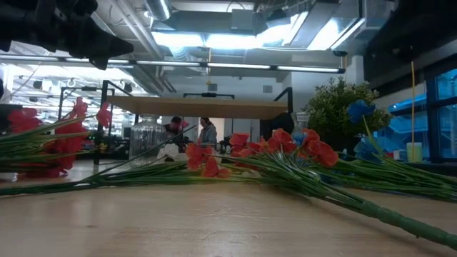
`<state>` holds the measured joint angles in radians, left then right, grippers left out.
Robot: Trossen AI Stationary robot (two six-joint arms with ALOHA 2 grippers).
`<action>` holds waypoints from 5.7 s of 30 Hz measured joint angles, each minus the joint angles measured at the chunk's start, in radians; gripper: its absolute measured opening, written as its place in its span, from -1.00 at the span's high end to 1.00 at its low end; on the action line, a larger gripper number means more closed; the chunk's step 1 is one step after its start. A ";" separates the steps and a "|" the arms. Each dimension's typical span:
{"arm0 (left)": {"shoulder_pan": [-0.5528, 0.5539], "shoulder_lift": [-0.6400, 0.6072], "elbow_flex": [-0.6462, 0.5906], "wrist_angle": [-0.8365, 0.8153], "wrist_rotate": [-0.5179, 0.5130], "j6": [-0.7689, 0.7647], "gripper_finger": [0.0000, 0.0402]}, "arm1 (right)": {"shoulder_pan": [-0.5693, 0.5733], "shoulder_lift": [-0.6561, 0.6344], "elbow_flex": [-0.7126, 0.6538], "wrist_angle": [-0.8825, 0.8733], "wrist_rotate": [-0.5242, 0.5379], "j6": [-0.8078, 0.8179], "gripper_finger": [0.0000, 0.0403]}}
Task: Pick and place flowers into a vace then onto a shelf
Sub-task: Put the blue flowers into the right transparent vase
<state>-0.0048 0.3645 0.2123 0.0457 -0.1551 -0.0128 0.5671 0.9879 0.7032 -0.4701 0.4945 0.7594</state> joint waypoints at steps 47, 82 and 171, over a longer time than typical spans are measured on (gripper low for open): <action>0.000 -0.001 0.000 0.061 -0.095 0.053 0.98 | 0.212 0.469 0.345 -0.301 0.077 0.494 0.60; 0.000 -0.001 0.000 0.060 -0.095 0.052 0.98 | 0.151 0.766 0.343 -0.259 -0.078 0.598 -0.42; 0.000 -0.001 0.000 0.058 -0.094 0.052 0.98 | 0.110 0.745 0.342 -0.446 -0.159 0.823 0.97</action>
<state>-0.0048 0.3634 0.2123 0.1036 -0.2493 0.0395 0.6775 1.7329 1.0451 -0.9160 0.3357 1.5829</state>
